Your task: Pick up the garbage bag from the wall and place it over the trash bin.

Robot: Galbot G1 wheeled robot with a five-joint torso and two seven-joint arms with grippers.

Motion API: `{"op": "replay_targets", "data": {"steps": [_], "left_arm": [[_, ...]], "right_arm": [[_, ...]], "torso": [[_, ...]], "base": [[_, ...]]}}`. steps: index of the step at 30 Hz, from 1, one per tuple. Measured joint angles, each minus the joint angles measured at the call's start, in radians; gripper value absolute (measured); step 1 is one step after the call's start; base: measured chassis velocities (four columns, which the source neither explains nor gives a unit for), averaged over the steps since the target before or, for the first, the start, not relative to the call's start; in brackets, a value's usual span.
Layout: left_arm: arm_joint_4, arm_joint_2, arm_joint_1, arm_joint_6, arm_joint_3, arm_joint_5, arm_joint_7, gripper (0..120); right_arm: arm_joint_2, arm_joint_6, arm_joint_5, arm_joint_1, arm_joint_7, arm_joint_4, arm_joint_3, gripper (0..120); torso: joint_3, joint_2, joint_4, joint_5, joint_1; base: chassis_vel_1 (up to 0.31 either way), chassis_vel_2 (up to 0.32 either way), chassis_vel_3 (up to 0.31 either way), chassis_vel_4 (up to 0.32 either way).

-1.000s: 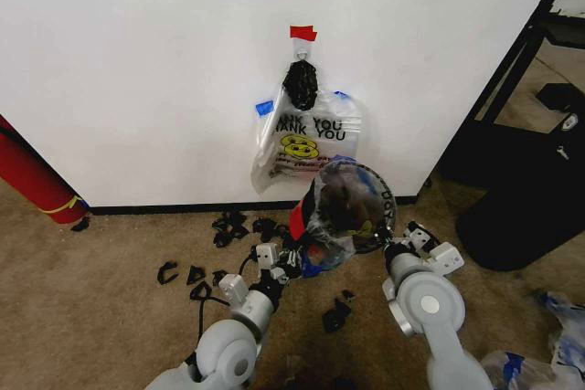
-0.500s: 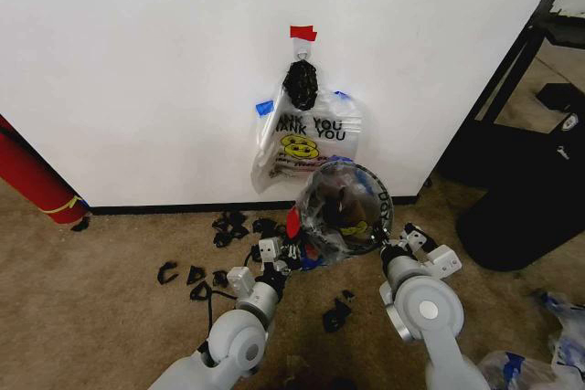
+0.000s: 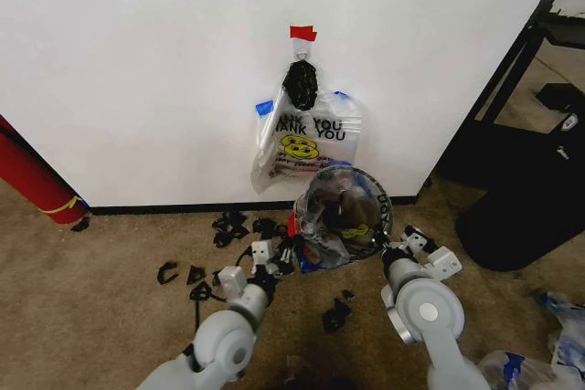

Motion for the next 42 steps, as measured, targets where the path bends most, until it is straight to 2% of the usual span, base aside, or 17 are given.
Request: {"op": "replay_targets", "data": {"steps": [3,6,10,12,17,27,34,36,39,42], "left_arm": [[-0.04,0.037,0.037,0.004,-0.033,0.0,0.001,50],[-0.062,0.057,0.06,0.006,-0.058,0.002,0.001,56],[-0.091,0.092,0.089,0.004,-0.088,0.003,0.006,75],[-0.097,0.097,0.093,0.004,-0.093,0.003,0.007,78],[-0.119,0.105,0.103,0.001,-0.093,0.002,0.008,98],[-0.105,0.118,0.104,0.0,-0.061,0.008,0.05,100],[-0.176,0.16,0.076,-0.029,-0.118,-0.135,0.068,100],[-0.194,0.185,0.04,-0.031,-0.13,-0.196,0.075,100],[-0.194,0.198,0.009,-0.03,-0.13,-0.221,0.075,100],[-0.182,0.228,-0.094,-0.014,-0.116,-0.3,0.076,100]], "right_arm": [[-0.004,0.002,0.0,0.007,-0.006,-0.011,0.002,0],[-0.008,0.005,-0.004,0.012,-0.015,-0.022,0.002,0],[-0.017,0.011,-0.007,0.008,-0.031,-0.032,0.003,0],[-0.019,0.012,-0.008,0.007,-0.035,-0.033,0.004,0],[-0.022,0.017,-0.009,0.007,-0.046,-0.042,0.003,0],[-0.029,0.017,-0.015,0.01,-0.044,-0.043,0.001,0],[-0.041,0.016,-0.034,-0.007,-0.088,-0.046,0.004,0],[-0.057,0.02,-0.07,-0.025,-0.154,-0.049,-0.009,0],[-0.069,0.027,-0.097,-0.031,-0.19,-0.057,-0.021,0],[-0.126,0.058,-0.176,-0.037,-0.287,-0.109,-0.046,0]], "torso": [[0.0,0.0,-0.0002,0.0001,0.0],[0.0,0.0,0.0,0.0001,0.0],[0.0,0.0,-0.0002,0.0,0.0],[0.0,0.0,-0.0003,0.0001,0.0],[0.0,0.0,-0.0003,0.0003,0.0],[0.0,0.0,-0.0002,0.0001,0.0],[0.0,0.0,-0.0001,0.0002,0.0],[0.0,0.0,-0.0002,0.0003,0.0],[0.0,0.0,-0.0002,0.0002,0.0],[0.0,0.0,-0.0001,0.0003,0.0]], "base": [[0.0,0.0,0.0,0.0],[0.0,0.0,0.0,0.0],[0.0,0.0,0.0,0.0],[0.0,0.0,0.0,0.0],[0.0,0.0,0.0,0.0],[0.0,0.0,0.0,0.0],[0.0,0.0,0.0,0.0],[0.0,0.0,0.0,0.0],[0.0,0.0,0.0,0.0],[0.0,0.0,0.0,0.0]]}}
